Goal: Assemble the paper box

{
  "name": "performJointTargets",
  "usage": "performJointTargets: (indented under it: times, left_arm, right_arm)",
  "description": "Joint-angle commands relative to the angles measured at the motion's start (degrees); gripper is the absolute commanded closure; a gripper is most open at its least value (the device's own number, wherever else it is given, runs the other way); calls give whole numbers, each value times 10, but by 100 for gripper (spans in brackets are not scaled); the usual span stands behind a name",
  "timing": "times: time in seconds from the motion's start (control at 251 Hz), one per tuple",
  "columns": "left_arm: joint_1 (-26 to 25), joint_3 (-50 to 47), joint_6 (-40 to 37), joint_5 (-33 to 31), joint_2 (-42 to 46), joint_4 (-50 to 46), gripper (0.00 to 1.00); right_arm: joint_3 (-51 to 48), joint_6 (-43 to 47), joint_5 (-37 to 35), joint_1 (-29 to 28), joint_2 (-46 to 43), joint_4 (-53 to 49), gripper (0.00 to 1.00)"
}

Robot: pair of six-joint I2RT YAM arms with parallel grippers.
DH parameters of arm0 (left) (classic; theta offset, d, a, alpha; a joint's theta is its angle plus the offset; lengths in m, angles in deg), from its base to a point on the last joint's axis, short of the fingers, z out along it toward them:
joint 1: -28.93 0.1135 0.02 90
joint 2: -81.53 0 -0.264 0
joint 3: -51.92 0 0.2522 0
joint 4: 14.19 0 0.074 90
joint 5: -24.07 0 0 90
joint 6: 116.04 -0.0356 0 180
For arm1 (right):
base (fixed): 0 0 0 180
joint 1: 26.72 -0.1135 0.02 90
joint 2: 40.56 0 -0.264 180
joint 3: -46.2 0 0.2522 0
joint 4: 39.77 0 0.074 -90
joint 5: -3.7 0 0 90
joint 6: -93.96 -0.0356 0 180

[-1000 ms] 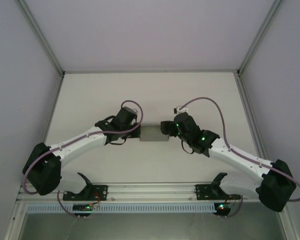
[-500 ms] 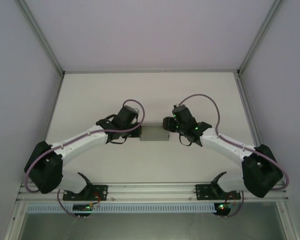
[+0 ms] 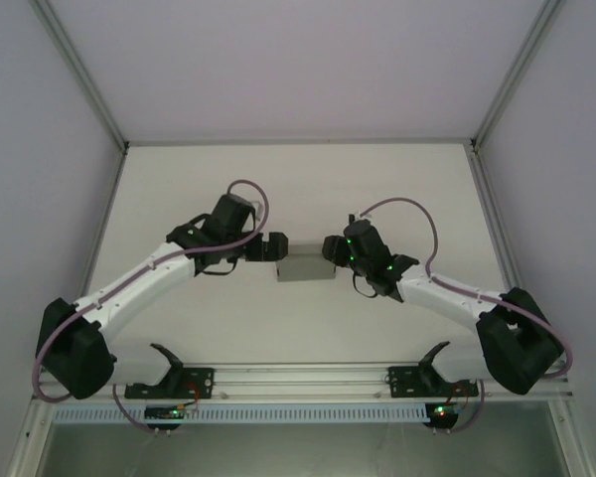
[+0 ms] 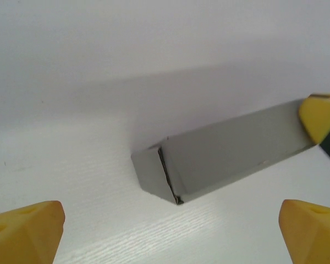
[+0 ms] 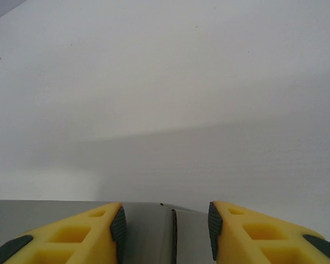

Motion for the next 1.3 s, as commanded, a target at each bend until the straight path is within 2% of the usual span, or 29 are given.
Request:
performJointTargets:
  times: [0.0,0.172,0.279,0.375,0.531,0.666,0.766,0.89,0.946,1.133,1.221,1.269,1.297]
  left_arm:
    - [22,-8,19,57,-23,39,0]
    - [42,-29,46,121,-82,83,0]
    - [49,-61,69,146,-97,123,11]
    - [55,-98,88,170,-103,159,25]
    - [57,-153,111,174,-100,192,48]
    - [59,-178,117,177,-108,209,68]
    - [58,-189,119,174,-113,209,85]
    - [59,-204,120,163,-116,210,100]
    - [58,-207,119,162,-118,212,100]
    - [56,-204,110,161,-121,210,100]
    - [55,-187,98,157,-111,190,100]
    - [54,-170,88,151,-103,176,87]
    - [54,-159,80,147,-98,170,76]
  right_arm:
    - [-36,5,-2,-6,17,-77,54]
    - [-62,16,12,-6,6,-61,54]
    - [-85,31,34,-6,1,-37,54]
    - [-109,46,58,-3,4,-7,58]
    - [-161,76,102,1,13,63,63]
    - [-201,101,136,10,23,116,80]
    - [-224,115,153,17,22,155,87]
    - [-236,147,165,22,26,178,96]
    - [-240,174,172,22,36,190,100]
    - [-248,177,199,33,71,247,100]
    - [-231,175,208,36,54,228,100]
    - [-214,177,210,37,34,198,100]
    - [-201,182,213,37,23,177,100]
